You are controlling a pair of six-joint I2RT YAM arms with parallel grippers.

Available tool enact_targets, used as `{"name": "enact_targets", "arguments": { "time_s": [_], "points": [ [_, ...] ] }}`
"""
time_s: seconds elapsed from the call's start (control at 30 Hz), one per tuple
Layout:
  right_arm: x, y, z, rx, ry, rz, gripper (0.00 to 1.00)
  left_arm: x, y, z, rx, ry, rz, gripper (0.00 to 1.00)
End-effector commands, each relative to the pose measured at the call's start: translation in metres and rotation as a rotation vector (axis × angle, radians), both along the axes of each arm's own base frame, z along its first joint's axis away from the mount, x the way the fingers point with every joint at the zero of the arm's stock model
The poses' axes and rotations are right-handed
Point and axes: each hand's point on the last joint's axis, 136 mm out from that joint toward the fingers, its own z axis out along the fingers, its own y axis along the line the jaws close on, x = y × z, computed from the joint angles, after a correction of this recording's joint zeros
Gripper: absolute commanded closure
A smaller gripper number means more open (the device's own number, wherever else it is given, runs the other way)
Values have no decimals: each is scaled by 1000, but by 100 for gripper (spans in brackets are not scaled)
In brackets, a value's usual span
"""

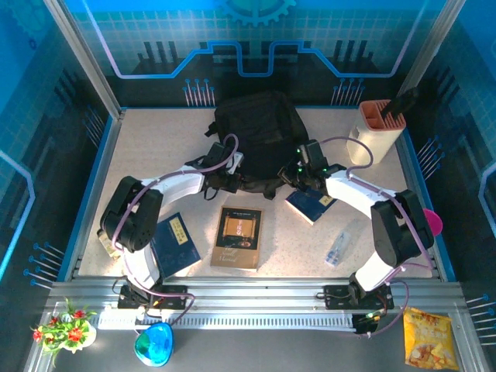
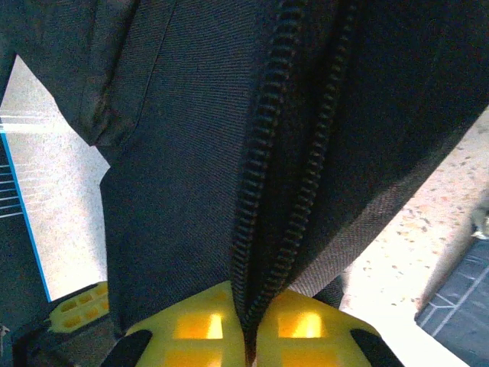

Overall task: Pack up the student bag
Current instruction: Unzip the student bag at the top-center of the table.

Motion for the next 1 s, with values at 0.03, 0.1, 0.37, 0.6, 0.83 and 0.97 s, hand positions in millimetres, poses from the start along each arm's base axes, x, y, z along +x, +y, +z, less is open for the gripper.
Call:
{"name": "enact_targets", "arguments": {
  "time_s": [0.03,0.1,0.37,0.6,0.83,0.97],
  "points": [
    [4,-32,15,-39,-47,-71,90,2,40,-10,112,62,111,100],
    [2,-35,14,-39,-45,-74,91,5,45,-6,108,56,126,100],
    [-7,-35,20,-12,-37,-60,91,29,68,2,41,81,208,100],
    [-11,-39,37,8,-66,-68,90,44,95,-7,65,145,305,100],
    [-14,-36,29,19,-45,-48,89,45,86,-6,25,160,269,100],
    [-15,-34,22,24,-33,-36,86,37,56,11,-144,138,162,95]
  ]
}}
